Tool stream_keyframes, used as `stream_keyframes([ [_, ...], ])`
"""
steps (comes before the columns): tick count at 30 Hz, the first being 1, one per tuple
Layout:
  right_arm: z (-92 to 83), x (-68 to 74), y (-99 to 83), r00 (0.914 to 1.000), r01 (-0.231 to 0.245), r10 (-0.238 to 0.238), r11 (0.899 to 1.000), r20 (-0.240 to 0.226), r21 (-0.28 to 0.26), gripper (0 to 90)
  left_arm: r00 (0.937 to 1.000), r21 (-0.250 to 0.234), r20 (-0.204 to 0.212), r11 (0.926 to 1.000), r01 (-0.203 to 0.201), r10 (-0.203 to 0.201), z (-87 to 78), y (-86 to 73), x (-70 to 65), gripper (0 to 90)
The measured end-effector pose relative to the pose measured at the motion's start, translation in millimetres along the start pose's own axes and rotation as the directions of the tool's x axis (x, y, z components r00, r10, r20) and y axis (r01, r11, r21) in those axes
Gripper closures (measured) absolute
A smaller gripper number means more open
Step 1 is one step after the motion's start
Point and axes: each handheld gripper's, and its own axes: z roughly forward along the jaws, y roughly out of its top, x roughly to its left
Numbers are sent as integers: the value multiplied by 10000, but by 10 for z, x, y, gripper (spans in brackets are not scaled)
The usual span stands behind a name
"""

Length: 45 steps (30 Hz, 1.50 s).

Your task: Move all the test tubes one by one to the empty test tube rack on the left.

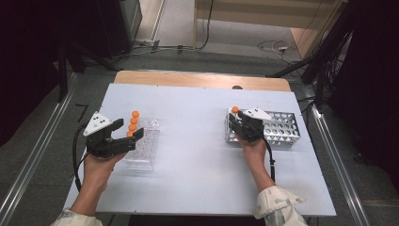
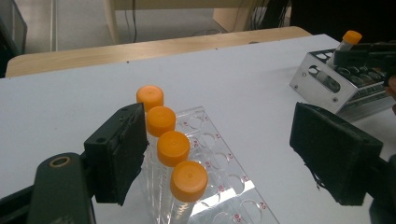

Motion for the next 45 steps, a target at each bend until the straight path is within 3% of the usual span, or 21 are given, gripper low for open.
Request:
stream_keyframes([
  [13, 30, 2, -14, 10000, 42, -43, 10000, 90, 55, 709, 10000, 26, 42, 10000, -10, 10, 8, -4, -10, 198],
  [25, -40, -1, 37, 9999, -30, 32, 9997, 97, -229, 710, 10000, 6, 86, 10000, -37, 37, 7, -4, -16, 202],
  [32, -171, 34, 162, 9993, 267, -245, 9966, 292, -783, 711, 9999, 32, 118, 10000, -61, 61, 17, -9, -31, 204],
  [45, -417, 21, 331, 9998, 217, -221, 9901, -13, -1386, 711, 9998, -57, 171, 9999, -101, 102, 2, -1, -47, 202],
])
